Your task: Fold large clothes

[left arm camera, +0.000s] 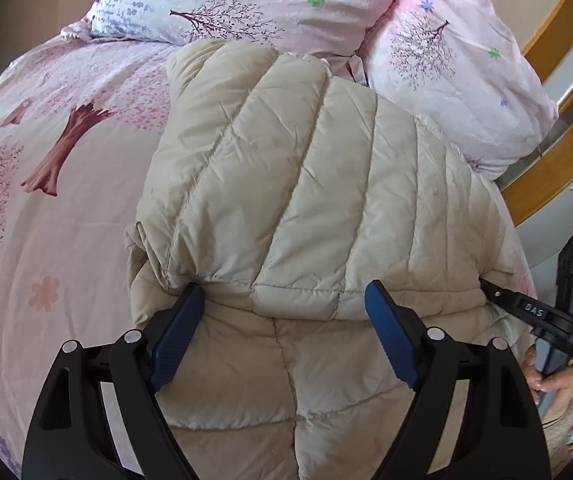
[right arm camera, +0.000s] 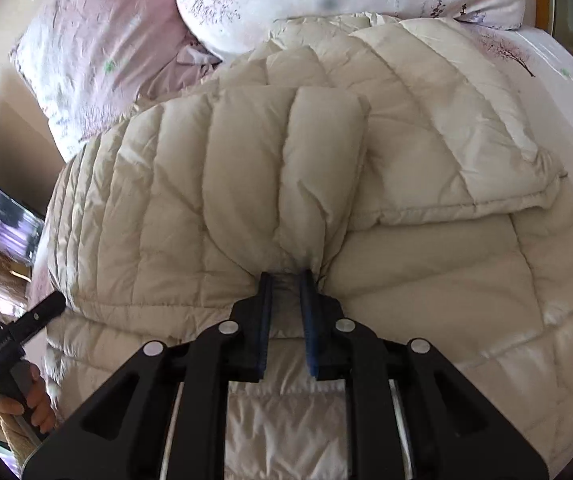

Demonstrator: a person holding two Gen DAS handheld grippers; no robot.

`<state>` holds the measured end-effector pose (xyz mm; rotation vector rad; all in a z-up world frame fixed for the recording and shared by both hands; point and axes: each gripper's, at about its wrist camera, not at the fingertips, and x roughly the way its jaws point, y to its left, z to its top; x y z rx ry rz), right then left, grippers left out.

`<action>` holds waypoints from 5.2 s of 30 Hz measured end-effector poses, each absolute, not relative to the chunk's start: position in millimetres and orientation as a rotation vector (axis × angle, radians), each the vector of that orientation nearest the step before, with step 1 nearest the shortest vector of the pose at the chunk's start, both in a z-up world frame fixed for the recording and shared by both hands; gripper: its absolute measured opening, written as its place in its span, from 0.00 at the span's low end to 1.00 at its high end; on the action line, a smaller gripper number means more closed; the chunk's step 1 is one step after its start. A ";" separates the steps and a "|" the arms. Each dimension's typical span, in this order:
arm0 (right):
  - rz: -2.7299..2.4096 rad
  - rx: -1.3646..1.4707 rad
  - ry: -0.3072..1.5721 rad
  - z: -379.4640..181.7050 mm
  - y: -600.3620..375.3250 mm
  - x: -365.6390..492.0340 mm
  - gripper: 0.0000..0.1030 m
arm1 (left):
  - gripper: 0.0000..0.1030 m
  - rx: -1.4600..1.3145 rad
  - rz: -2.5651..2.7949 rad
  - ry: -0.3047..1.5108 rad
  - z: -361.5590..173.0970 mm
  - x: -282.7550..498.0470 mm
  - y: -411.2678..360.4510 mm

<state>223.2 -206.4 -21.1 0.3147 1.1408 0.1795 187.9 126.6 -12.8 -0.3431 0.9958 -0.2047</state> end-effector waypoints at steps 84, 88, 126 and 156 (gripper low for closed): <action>0.542 0.675 1.066 -14.2 -415.7 -24.6 0.11 | 0.07 -0.569 -0.584 0.798 -49.7 -60.0 195.6; 0.559 0.643 0.963 21.4 -406.2 -23.5 0.10 | 0.07 -0.599 -0.593 0.663 -21.4 -61.8 209.5; 0.229 0.447 0.364 167.5 -356.0 186.6 0.10 | 0.07 -0.681 -0.471 0.432 105.6 154.6 234.0; -0.053 0.568 0.844 34.2 -387.9 337.3 0.64 | 0.69 -0.839 -0.204 0.782 17.7 281.4 256.7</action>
